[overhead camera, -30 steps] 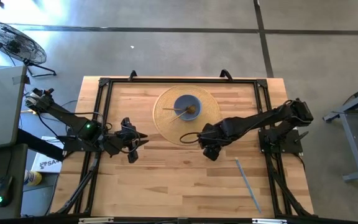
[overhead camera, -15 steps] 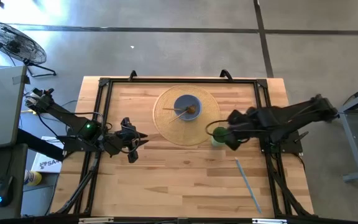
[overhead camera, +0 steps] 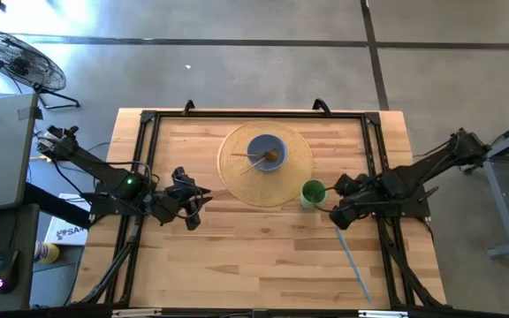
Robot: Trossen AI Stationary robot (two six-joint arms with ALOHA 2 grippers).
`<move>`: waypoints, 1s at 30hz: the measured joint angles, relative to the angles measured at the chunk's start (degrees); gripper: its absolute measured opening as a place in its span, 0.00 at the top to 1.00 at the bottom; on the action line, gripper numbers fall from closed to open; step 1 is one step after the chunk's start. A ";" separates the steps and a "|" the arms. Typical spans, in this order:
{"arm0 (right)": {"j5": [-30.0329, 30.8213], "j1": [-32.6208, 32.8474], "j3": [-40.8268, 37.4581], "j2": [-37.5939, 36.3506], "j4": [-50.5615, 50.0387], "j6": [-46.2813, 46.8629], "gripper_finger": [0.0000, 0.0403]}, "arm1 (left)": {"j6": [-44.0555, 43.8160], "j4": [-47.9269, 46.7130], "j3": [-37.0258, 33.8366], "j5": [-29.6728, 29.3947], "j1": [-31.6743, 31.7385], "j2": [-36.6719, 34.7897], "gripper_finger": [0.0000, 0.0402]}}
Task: Pick & Place Utensil
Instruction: Put the green cup on the brown mat to the top right of the blue bowl
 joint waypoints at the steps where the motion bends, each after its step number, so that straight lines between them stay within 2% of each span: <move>1: -0.04 0.18 -1.72 -0.28 2.52 -0.09 0.08 | -0.04 -0.09 0.00 -0.28 0.00 0.28 0.76; 4: 0.14 0.77 -6.47 -0.52 8.34 -0.52 0.02 | -0.18 0.01 0.00 -0.40 0.00 0.79 0.76; 10: 3.25 1.88 -16.23 -0.49 24.17 -4.82 0.03 | -1.29 0.02 0.00 -0.59 0.00 0.81 0.76; 15: 10.96 3.41 -22.51 -0.49 34.50 -7.85 0.02 | -1.29 0.02 0.00 -0.90 0.00 0.81 0.76; 25: 27.19 5.93 -27.99 -0.49 41.73 -17.24 0.03 | -1.28 0.01 0.00 -1.91 0.00 0.81 0.76; 30: 27.91 5.36 -31.11 -0.46 52.29 -21.43 0.03 | -1.27 0.01 0.00 -2.21 0.00 0.81 0.76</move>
